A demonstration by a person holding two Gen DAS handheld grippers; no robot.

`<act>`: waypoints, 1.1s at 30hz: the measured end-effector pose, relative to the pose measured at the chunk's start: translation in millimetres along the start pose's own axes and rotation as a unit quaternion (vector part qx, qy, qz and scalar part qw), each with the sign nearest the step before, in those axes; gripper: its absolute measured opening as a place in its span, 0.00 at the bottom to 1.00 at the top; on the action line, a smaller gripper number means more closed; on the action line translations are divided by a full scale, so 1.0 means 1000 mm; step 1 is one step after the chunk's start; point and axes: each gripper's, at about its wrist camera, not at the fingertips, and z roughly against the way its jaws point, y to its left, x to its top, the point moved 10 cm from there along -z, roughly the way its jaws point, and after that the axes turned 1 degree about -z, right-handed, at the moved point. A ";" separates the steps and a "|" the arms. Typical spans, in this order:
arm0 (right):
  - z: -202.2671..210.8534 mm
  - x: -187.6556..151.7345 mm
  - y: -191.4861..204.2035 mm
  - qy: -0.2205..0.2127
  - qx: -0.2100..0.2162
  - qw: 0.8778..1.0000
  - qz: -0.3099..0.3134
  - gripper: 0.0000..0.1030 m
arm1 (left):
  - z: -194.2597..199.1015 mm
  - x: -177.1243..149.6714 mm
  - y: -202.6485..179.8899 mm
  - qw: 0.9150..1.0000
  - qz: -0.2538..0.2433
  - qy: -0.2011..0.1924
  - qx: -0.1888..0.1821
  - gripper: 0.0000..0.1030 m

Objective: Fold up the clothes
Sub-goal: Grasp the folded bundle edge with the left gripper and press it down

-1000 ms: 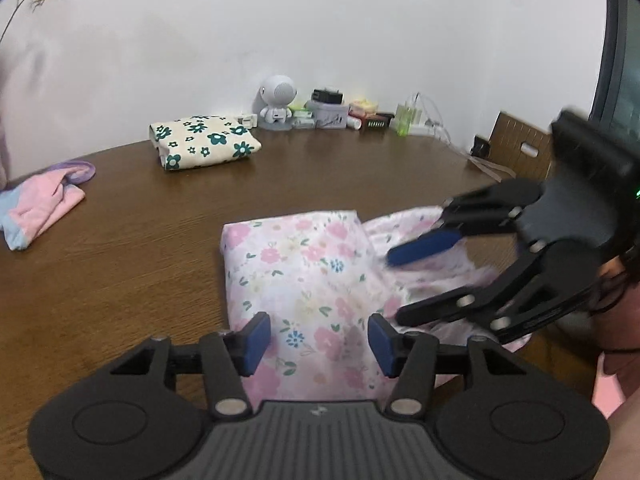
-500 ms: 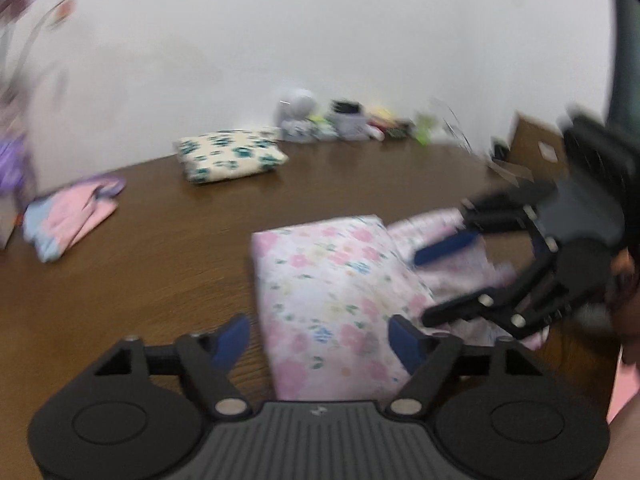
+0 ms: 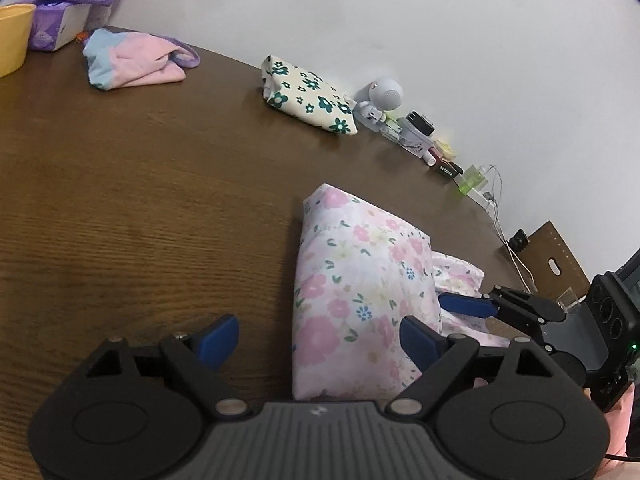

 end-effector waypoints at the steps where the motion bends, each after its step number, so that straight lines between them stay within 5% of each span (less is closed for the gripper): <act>1: 0.000 -0.001 0.000 0.000 0.000 1.000 -0.001 0.60 | 0.000 0.000 -0.001 1.000 0.000 0.001 -0.003 0.85; 10: -0.002 -0.005 -0.001 0.006 -0.002 1.000 -0.008 0.60 | -0.012 0.001 -0.011 0.999 0.029 0.000 -0.024 0.82; 15: -0.002 -0.009 -0.001 0.009 -0.003 1.000 -0.013 0.60 | -0.013 0.003 -0.002 0.995 0.100 0.003 -0.028 0.66; 19: -0.003 -0.012 -0.001 0.011 -0.003 1.000 -0.017 0.60 | -0.020 0.000 0.001 0.991 0.125 0.020 -0.034 0.39; 22: -0.004 -0.014 -0.001 0.012 -0.005 1.000 -0.019 0.60 | -0.022 0.001 0.005 0.989 0.139 0.020 -0.036 0.38; 27: -0.005 -0.015 0.000 0.011 -0.006 1.000 -0.025 0.60 | -0.023 0.004 0.006 0.993 0.118 0.020 -0.022 0.30; 33: -0.012 -0.007 0.010 0.002 -0.003 0.999 -0.034 0.60 | -0.012 0.022 0.003 0.999 0.027 -0.008 0.017 0.21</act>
